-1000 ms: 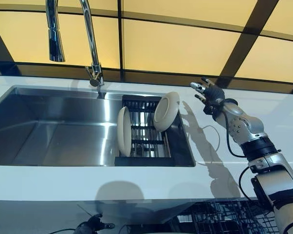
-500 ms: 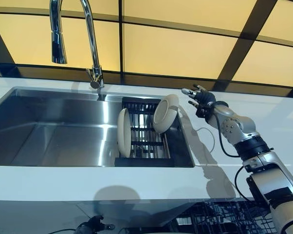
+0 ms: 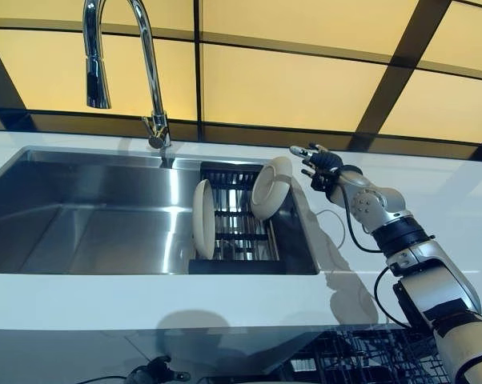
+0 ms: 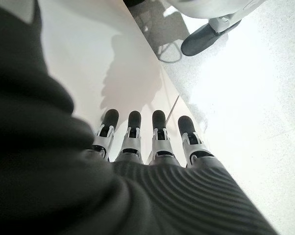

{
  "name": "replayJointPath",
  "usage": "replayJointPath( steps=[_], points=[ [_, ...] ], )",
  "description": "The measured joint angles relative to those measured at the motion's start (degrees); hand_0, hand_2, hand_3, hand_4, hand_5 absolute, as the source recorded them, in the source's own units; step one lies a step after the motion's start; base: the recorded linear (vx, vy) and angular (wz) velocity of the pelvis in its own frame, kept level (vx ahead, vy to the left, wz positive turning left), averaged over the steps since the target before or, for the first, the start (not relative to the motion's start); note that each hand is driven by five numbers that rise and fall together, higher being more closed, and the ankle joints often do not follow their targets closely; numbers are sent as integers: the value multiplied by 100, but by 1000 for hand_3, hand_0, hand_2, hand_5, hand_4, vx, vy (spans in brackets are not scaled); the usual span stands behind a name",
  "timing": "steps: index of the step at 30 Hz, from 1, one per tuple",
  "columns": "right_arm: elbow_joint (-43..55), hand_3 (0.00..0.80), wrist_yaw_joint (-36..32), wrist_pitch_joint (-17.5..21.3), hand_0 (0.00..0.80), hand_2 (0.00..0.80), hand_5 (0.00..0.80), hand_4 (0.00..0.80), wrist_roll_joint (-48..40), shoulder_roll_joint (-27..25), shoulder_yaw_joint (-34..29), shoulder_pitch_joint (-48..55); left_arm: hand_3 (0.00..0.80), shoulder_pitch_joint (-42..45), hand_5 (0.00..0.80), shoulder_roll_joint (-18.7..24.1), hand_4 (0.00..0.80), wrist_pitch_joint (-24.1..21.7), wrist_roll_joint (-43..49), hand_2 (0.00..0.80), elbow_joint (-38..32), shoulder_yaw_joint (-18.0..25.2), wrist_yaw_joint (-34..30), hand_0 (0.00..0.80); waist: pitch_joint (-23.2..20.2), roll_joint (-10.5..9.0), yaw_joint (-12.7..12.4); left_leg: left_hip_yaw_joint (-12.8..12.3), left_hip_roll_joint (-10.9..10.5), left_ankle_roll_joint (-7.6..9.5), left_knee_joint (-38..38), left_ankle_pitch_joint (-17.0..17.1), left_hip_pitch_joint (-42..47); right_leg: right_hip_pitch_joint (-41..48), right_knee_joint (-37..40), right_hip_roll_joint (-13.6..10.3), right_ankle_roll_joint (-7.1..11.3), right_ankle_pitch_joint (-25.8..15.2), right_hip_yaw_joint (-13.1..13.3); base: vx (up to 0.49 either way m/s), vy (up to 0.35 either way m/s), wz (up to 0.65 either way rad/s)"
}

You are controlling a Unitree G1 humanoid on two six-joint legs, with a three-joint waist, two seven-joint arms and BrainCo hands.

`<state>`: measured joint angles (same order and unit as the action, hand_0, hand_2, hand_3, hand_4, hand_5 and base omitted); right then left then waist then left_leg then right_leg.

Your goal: Take plates into dishwasher

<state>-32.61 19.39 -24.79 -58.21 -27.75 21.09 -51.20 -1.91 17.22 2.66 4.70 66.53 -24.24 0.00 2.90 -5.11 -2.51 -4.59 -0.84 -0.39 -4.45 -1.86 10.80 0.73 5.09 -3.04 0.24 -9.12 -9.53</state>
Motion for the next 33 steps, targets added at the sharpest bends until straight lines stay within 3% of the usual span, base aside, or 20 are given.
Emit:
replayJointPath(
  steps=[33],
  points=[
    [-531, 0, -48, -556, 0, 0, 0, 0, -49, 265, 210, -45, 0, -13, 0, -28, 0, 41, -128, 0, -8, -51, 2, 0, -7, 7, -26, 6, -1, 0, 1, 0, -4, 2, 6, -6, 3, 4, -10, 0, 0, 0]
  ],
)
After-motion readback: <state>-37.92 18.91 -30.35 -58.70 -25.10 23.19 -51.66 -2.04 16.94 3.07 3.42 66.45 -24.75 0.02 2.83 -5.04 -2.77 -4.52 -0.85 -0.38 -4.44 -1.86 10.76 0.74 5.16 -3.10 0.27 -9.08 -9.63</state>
